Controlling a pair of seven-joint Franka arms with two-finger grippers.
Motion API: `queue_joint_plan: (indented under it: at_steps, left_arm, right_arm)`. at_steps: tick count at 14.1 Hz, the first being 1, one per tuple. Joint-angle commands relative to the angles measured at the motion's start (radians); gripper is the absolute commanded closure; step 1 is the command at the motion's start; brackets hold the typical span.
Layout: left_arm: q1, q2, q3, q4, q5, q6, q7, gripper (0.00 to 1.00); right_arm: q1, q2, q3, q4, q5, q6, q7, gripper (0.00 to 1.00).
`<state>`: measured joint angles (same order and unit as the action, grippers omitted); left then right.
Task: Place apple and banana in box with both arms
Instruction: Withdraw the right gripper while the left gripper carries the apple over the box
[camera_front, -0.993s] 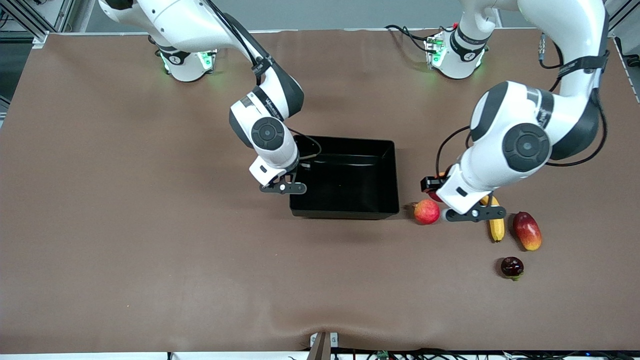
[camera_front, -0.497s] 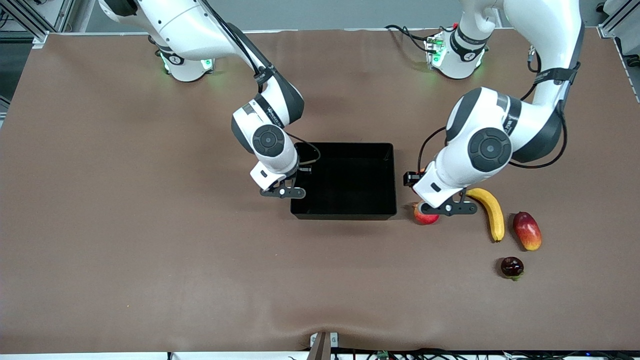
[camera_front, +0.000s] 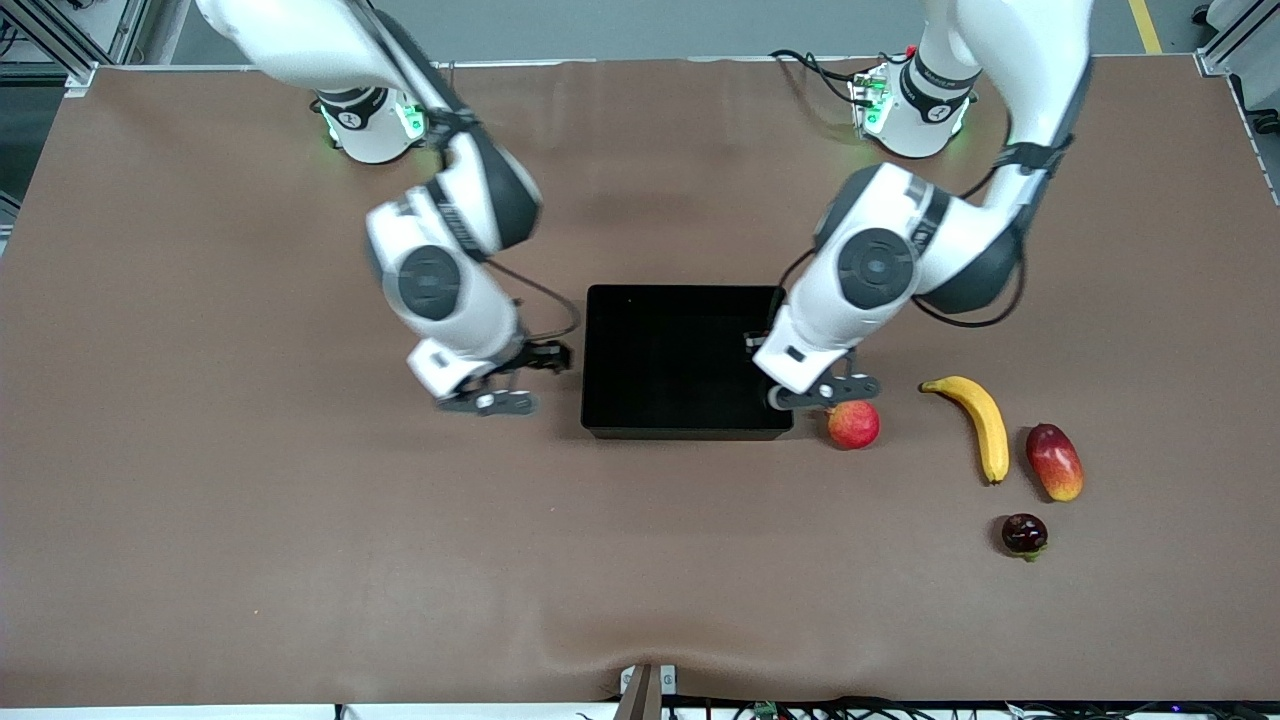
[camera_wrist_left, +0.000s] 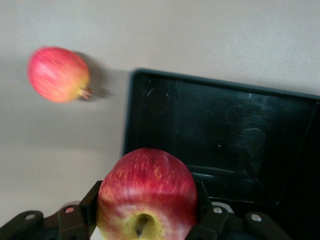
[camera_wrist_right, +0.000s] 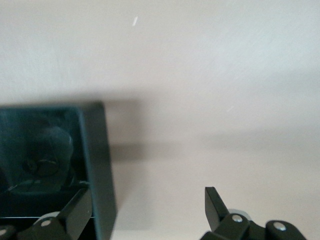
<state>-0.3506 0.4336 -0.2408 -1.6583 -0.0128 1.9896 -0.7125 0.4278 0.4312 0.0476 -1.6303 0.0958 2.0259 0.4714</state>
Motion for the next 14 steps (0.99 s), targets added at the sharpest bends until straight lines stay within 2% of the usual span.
queue_joint_plan:
  at_steps: [1,4,5,8,10,13,14]
  left_arm:
    - [-0.043,0.034,0.005,-0.027,-0.003,0.066,-0.086,1.00]
    - [-0.086,0.043,0.006,-0.125,0.022,0.184,-0.171,1.00]
    - [-0.091,0.051,0.006,-0.158,0.048,0.224,-0.195,1.00]
    - [-0.111,0.105,0.006,-0.186,0.085,0.293,-0.272,1.00]
    - [-0.116,0.120,0.006,-0.187,0.100,0.294,-0.297,1.00]
    - [-0.117,0.137,0.005,-0.189,0.102,0.294,-0.298,1.00]
    - [-0.116,0.145,0.006,-0.187,0.102,0.294,-0.298,0.88]
  right_arm:
    - [-0.136,-0.075,0.017,-0.025,0.012,-0.065,-0.152,0.00]
    - [-0.242,-0.121,0.014,-0.026,0.012,-0.090,-0.279,0.00]
    - [-0.280,-0.143,0.014,-0.025,0.012,-0.139,-0.316,0.00]
    - [-0.400,-0.193,0.011,-0.019,0.012,-0.206,-0.480,0.00]
    - [-0.432,-0.242,-0.017,-0.017,0.012,-0.255,-0.552,0.00]
    - [-0.432,-0.324,-0.089,0.000,0.002,-0.386,-0.554,0.00]
    - [-0.432,-0.336,-0.101,0.015,-0.001,-0.418,-0.554,0.00]
